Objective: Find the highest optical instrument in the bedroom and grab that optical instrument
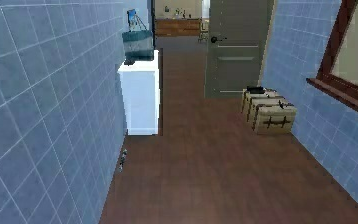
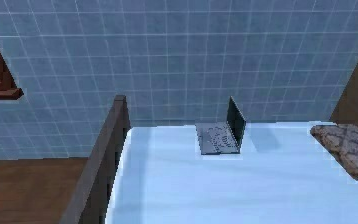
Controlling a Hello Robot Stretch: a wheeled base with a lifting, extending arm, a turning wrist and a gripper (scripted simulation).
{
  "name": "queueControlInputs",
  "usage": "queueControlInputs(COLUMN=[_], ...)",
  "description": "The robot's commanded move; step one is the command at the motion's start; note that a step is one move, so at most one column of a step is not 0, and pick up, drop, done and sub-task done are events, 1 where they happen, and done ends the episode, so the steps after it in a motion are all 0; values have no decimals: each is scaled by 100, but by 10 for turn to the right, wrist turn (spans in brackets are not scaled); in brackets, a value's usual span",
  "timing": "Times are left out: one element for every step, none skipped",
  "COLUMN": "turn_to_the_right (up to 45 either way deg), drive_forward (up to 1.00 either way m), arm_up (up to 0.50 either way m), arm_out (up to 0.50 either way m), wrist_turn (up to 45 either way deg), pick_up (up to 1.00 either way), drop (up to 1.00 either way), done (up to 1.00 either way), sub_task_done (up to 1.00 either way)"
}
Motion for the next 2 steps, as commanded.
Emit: queueControlInputs(turn_to_the_right=[0, -30], drive_forward=[60, 0], arm_up=[0, 0], arm_out=[0, 0], wrist_turn=[0, 0], pick_up=[0, 0], drop=[0, 0], done=[0, 0], sub_task_done=[0, 0])
